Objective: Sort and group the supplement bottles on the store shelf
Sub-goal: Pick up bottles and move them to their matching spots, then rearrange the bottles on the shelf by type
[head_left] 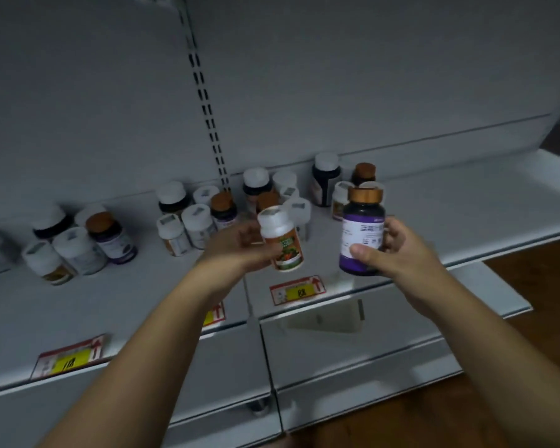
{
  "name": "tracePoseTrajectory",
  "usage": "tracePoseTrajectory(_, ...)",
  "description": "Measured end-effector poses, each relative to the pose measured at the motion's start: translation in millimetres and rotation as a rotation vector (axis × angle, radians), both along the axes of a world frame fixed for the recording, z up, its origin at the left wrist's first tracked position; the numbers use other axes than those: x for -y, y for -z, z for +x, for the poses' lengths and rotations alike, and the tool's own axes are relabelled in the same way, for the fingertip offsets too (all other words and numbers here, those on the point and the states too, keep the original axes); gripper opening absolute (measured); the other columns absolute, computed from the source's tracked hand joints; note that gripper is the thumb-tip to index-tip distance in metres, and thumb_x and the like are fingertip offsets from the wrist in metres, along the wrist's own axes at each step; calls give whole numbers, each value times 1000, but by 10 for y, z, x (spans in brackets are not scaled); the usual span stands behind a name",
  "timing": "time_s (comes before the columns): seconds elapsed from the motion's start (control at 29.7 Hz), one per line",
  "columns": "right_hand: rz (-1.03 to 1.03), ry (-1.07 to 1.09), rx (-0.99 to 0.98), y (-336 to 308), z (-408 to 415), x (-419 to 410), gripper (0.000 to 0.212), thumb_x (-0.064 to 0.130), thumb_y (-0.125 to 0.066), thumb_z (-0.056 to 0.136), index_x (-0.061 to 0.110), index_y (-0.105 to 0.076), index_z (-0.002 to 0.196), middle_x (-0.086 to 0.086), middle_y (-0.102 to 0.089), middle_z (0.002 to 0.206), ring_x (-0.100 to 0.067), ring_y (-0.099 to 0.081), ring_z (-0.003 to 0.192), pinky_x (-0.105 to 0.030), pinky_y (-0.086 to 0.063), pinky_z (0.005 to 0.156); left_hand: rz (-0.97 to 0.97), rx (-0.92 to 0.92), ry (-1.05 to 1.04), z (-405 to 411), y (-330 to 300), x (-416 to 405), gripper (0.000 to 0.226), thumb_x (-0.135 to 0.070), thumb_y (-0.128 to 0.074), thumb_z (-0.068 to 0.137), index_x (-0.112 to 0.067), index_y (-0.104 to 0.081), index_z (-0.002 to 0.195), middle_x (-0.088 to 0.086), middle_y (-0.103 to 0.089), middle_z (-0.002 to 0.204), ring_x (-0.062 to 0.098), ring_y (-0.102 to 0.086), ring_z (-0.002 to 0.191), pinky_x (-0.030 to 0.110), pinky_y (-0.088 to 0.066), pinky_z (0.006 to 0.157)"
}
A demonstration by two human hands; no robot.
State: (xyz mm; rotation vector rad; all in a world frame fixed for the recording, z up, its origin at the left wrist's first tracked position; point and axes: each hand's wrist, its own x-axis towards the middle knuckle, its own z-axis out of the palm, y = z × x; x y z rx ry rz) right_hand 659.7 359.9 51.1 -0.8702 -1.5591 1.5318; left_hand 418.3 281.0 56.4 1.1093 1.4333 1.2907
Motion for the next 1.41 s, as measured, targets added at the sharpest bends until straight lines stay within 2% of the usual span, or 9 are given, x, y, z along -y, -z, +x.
tracePoseTrajectory(0.27, 19, 12, 32, 54, -229, -405, 55, 38, -78, 46, 29, -58, 97, 10, -75, 85, -7, -70, 81, -18, -55, 65, -79, -103, -14, -242, 316, -278, 35, -9, -79, 70, -29, -67, 97, -10, -74, 99, 6, -70, 92, 18, -55, 73)
tracePoseTrajectory(0.4, 39, 17, 84, 139, -191, -566, 45, 15, -77, 63, 27, -57, 101, 5, -71, 96, -7, -69, 86, -20, -55, 70, -153, -172, -93, -241, 451, -278, 41, -17, -87, 60, -22, -65, 94, -9, -76, 92, 2, -71, 85, 12, -52, 63)
tracePoseTrajectory(0.64, 126, 170, 187, 254, 446, -968, 50, 1, -78, 67, 21, -55, 106, 7, -67, 99, 6, -67, 83, -10, -52, 66, -136, -161, -201, 37, 561, -214, 51, -19, -88, 45, -9, -61, 88, -16, -76, 83, -2, -71, 74, 8, -51, 57)
tracePoseTrajectory(0.77, 194, 238, 338, 355, 726, -1090, 47, 14, -82, 64, 38, -51, 90, 18, -62, 90, 10, -63, 74, -3, -46, 57, -205, -184, -166, 19, 530, -152, 57, -25, -94, 46, -32, -64, 94, -13, -74, 102, 1, -69, 93, 24, -52, 79)
tracePoseTrajectory(0.87, 202, 233, 406, 446, 742, -1147, 45, 20, -83, 61, 38, -49, 85, 21, -61, 84, 7, -59, 73, 0, -42, 55, -145, -198, -280, -167, 458, -57, 71, 10, -80, 61, -47, -61, 100, -22, -67, 112, -6, -58, 109, 39, -37, 105)
tracePoseTrajectory(0.94, 242, 218, 479, 498, 672, -1158, 47, 24, -84, 59, 38, -46, 82, 23, -57, 80, 9, -54, 72, 1, -40, 56, -105, -171, -362, -272, 359, -12, 80, 22, -68, 67, -50, -60, 101, -23, -66, 115, -2, -56, 115, 41, -33, 107)
tracePoseTrajectory(1.11, 274, 162, 552, 639, 603, -1075, 49, 26, -84, 61, 39, -44, 86, 26, -54, 77, 11, -50, 68, 0, -41, 57, -64, -185, -387, -140, 190, -76, 67, 16, -64, 76, -48, -62, 98, -14, -67, 112, 4, -57, 113, 33, -40, 98)
tracePoseTrajectory(1.28, 262, 30, 537, 622, 787, -1117, 54, 10, -74, 70, 35, -53, 113, 19, -62, 93, 5, -61, 82, -3, -43, 62, -15, -784, -587, 130, -126, -384, 29, -5, -69, 76, -33, -60, 74, -15, -62, 77, -1, -57, 70, 12, -38, 61)
tracePoseTrajectory(1.41, 221, 140, 380, 493, 893, -1357, 59, -12, -57, 76, 26, -53, 121, 2, -60, 116, -16, -57, 104, -18, -43, 78, 93, -1279, -272, 314, -398, -819, 6, -7, -66, 72, -11, -65, 76, 3, -63, 75, 26, -62, 75, 31, -45, 61)
